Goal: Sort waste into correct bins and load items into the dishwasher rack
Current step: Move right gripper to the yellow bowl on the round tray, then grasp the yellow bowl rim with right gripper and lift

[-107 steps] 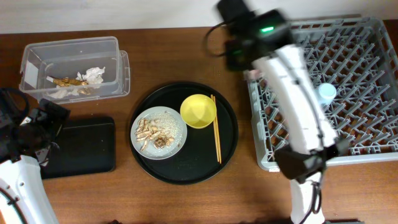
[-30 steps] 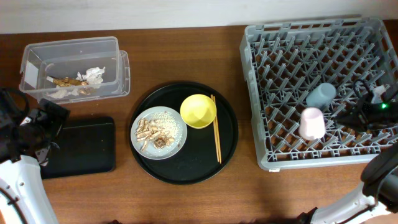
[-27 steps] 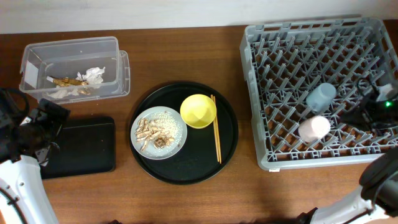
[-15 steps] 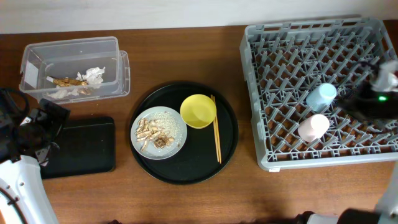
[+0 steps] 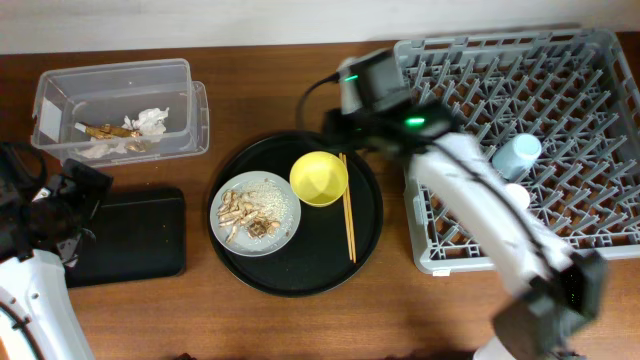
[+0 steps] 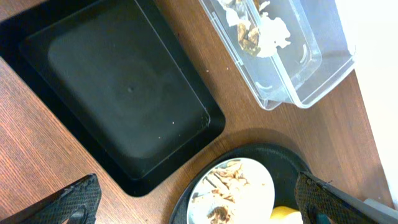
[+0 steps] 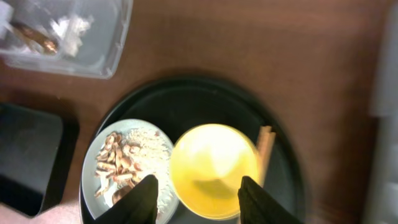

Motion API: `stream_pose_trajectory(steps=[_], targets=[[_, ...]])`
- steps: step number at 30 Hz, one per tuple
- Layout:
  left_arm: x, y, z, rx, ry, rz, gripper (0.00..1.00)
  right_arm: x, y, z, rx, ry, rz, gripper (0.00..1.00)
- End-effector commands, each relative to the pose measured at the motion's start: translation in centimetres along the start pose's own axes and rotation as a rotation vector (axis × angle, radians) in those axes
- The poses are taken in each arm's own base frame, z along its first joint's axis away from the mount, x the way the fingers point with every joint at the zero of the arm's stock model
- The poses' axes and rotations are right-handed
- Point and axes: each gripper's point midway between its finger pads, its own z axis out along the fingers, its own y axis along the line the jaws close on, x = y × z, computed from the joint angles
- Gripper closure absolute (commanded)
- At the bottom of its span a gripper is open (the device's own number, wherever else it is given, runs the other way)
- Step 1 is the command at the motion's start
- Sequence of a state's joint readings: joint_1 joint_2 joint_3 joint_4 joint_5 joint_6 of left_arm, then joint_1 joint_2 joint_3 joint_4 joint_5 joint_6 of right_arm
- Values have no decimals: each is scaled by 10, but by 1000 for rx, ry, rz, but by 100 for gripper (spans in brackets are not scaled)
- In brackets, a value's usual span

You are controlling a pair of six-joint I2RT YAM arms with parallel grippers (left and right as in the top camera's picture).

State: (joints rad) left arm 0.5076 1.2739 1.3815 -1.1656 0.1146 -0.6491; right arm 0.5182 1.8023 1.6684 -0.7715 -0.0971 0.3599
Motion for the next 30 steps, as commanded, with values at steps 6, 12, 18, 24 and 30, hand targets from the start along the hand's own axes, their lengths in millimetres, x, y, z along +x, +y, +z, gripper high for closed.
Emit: stream_pose_trajectory(steps=[6, 12, 18, 24, 30], targets=[[-1, 3, 2, -13, 0, -15, 1, 47, 24, 114, 108, 69, 77, 56], [-1, 3, 2, -13, 0, -15, 1, 67, 25, 133, 215, 57, 119, 57], [-1, 3, 2, -13, 0, -15, 1, 81, 30, 146, 249, 51, 149, 58], [-1, 3, 2, -13, 0, -15, 1, 94, 24, 158, 275, 81, 152, 60], [-1, 3, 2, -13, 0, -15, 1, 85, 29, 152, 261, 69, 155, 82]])
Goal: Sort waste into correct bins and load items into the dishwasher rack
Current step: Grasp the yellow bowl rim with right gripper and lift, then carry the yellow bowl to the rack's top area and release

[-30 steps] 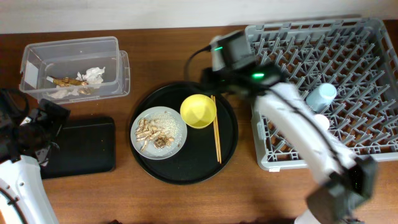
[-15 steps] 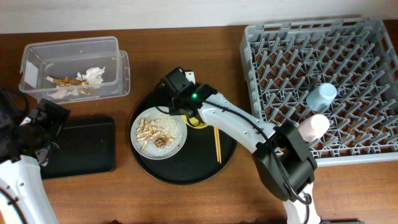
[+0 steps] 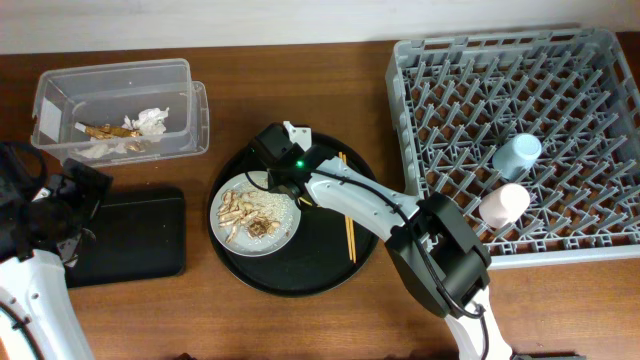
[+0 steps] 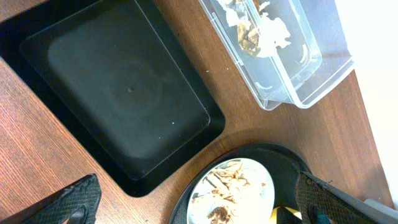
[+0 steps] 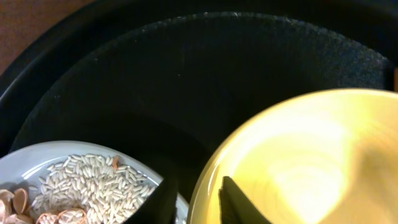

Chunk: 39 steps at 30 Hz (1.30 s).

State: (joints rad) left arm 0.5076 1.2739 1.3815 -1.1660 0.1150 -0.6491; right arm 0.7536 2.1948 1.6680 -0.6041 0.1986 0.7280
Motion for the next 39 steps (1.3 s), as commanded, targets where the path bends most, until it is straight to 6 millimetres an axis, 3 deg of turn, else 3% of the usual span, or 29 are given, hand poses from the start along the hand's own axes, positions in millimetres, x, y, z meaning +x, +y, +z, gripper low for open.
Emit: stream_pose_trajectory(steps=[1, 3, 9, 13, 17, 19, 22, 26, 28, 35, 39], targets=[[-1, 3, 2, -13, 0, -15, 1, -9, 5, -8, 0, -25, 5, 85], [-1, 3, 2, -13, 0, -15, 1, -12, 8, -13, -4, -21, 5, 96], [-1, 3, 2, -13, 0, -15, 1, -25, 19, -41, -22, 9, -1, 96], [-1, 3, 2, -13, 0, -15, 1, -53, 28, -91, -51, -17, -55, 96], [-1, 3, 2, -13, 0, -15, 1, -90, 9, -145, -51, -60, -14, 96], [-1, 3, 2, -13, 0, -15, 1, -113, -17, -174, -32, -83, 3, 96], [-1, 3, 2, -13, 0, -15, 1, -150, -73, -209, 12, -128, 32, 96], [-1, 3, 2, -13, 0, -15, 1, -186, -154, -225, 31, -144, 66, 96], [-1, 3, 2, -13, 0, -15, 1, -196, -197, -225, -88, -101, 101, 96], [-1, 3, 2, -13, 0, -15, 1, -219, -263, -249, -645, -160, 81, 96], [-1, 3, 2, -13, 0, -15, 1, -224, -290, -248, -805, -205, 95, 96]])
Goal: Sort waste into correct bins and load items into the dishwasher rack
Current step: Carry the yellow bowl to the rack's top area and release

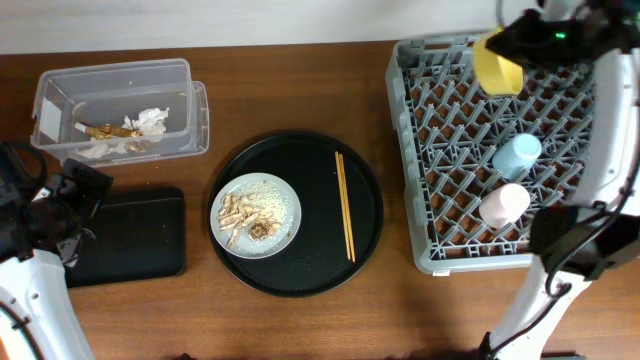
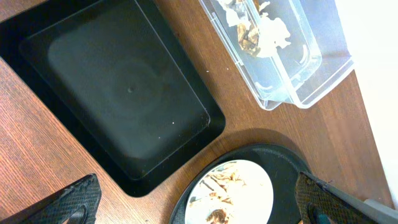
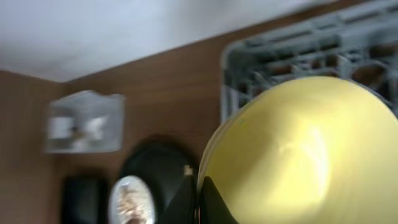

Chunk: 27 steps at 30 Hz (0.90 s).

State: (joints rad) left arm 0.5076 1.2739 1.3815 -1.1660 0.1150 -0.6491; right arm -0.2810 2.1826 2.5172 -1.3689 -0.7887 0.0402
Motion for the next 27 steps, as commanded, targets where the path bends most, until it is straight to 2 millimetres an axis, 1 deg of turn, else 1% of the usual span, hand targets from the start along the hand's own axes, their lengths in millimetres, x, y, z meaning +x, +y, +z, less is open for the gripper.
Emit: stream_pose_trajectory(steps=[1, 3, 6, 10, 13, 17, 20, 22, 27], targets=[[-1, 3, 2, -13, 0, -15, 1, -6, 12, 2, -326, -12, -50, 96], [-1, 3, 2, -13, 0, -15, 1, -12, 4, 6, -404, -28, -35, 96], [-1, 3, 2, -13, 0, -15, 1, -18, -6, 18, -502, -34, -11, 96], [-1, 3, 2, -13, 0, -15, 1, -23, -36, 46, -507, -10, 113, 96], [-1, 3, 2, -13, 0, -15, 1, -26, -70, 66, -442, 0, 240, 96], [-1, 3, 2, -13, 0, -15, 1, -32, -90, 63, -398, -34, 251, 96], [-1, 3, 2, -13, 0, -15, 1, -36, -101, 54, -390, -54, 284, 96], [-1, 3, 2, -13, 0, -15, 1, -38, -104, 52, -388, -62, 285, 96], [-1, 3, 2, -13, 0, -15, 1, -37, -113, 58, -367, -60, 310, 96]])
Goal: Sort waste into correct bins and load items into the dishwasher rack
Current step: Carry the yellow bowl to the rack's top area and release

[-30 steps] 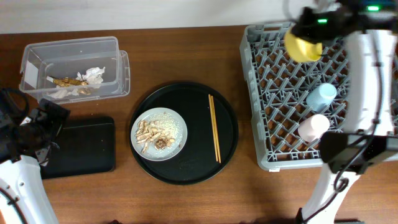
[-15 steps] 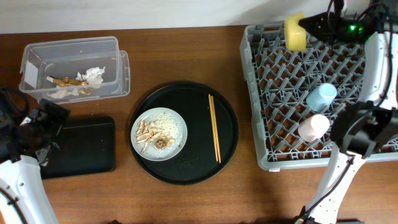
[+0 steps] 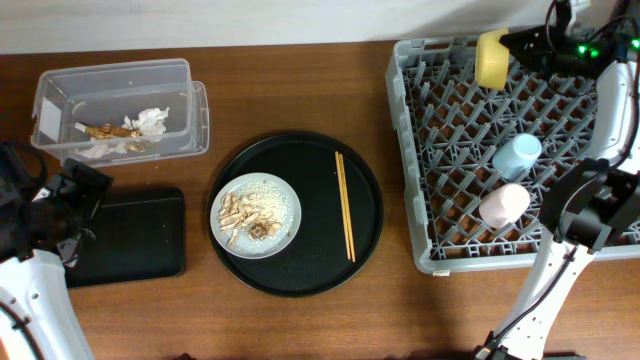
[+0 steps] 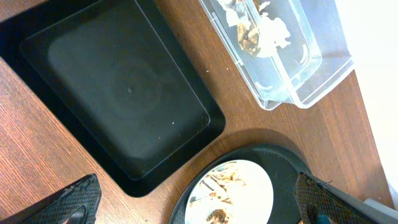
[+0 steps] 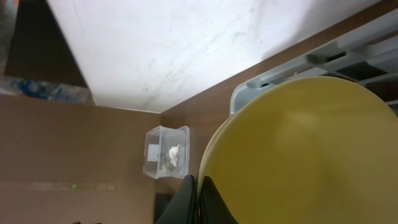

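My right gripper (image 3: 508,42) is shut on the rim of the yellow bowl (image 3: 491,58), which stands on edge over the far left part of the grey dishwasher rack (image 3: 450,215). In the right wrist view the bowl (image 5: 298,149) fills the frame, with the gripper (image 5: 196,198) pinching its edge. A white plate (image 3: 255,214) of food scraps and a pair of chopsticks (image 3: 344,205) lie on the round black tray (image 3: 300,275). My left gripper (image 4: 199,208) hangs open, high above the table by the black rectangular bin (image 4: 118,87).
A clear plastic bin (image 3: 118,105) holding paper and scraps sits at the far left, also seen as the clear bin (image 4: 286,56). A light blue cup (image 3: 516,155) and a pink cup (image 3: 502,204) lie in the rack. The black bin (image 3: 130,235) is at the left front.
My right gripper has tipped the yellow bowl onto its edge and set it lower at the rack's far left part. The left arm has not moved.
The yellow bowl sat on the black tray beside the plate, with my right gripper open above it. Then the gripper closed in on the bowl's rim. Later the bowl was held over the rack's far edge, and now it stands on edge there.
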Motion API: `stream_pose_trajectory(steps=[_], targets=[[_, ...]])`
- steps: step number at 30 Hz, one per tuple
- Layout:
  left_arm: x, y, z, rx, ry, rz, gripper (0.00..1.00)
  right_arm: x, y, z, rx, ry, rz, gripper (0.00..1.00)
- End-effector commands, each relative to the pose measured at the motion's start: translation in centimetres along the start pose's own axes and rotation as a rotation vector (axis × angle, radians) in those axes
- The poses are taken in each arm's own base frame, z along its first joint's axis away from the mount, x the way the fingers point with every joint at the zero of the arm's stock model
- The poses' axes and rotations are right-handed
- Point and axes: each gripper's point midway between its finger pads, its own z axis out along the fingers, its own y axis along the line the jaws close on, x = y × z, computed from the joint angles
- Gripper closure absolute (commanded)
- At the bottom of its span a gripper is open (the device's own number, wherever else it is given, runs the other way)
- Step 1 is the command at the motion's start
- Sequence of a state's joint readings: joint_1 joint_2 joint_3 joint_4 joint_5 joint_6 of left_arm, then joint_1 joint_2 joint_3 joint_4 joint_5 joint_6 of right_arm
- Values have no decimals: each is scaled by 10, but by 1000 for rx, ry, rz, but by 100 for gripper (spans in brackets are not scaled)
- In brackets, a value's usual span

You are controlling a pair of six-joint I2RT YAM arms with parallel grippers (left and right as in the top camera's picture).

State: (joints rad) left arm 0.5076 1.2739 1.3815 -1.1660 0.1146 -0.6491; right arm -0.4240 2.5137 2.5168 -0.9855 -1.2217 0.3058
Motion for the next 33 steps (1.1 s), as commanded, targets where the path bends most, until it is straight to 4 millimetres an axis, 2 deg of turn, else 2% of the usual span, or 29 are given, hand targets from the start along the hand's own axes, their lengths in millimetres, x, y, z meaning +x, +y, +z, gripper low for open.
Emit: stream_pose_trajectory(steps=[1, 7, 10, 14, 17, 19, 23, 29, 33], targets=[[-1, 3, 2, -13, 0, -15, 1, 0, -11, 6, 6, 4, 31, 96], [-1, 3, 2, -13, 0, -15, 1, 3, -33, 13, 8, 19, 77, 96], [-1, 3, 2, -13, 0, -15, 1, 1, -41, 9, 30, 6, 83, 96], [-1, 3, 2, -13, 0, -15, 1, -1, -60, -2, 123, -21, 124, 92], [-1, 3, 2, -13, 0, -15, 1, 0, -80, -19, 270, -51, 179, 91], [-1, 3, 2, -13, 0, -15, 1, -1, -85, -31, 353, -73, 193, 90], [-1, 3, 2, -13, 0, -15, 1, -6, -79, -60, 494, -126, 190, 87], [-1, 3, 2, -13, 0, -15, 1, -9, -52, -108, 712, -210, 165, 80], [-1, 3, 2, -12, 0, -15, 1, -8, -28, -136, 825, -273, 126, 66]])
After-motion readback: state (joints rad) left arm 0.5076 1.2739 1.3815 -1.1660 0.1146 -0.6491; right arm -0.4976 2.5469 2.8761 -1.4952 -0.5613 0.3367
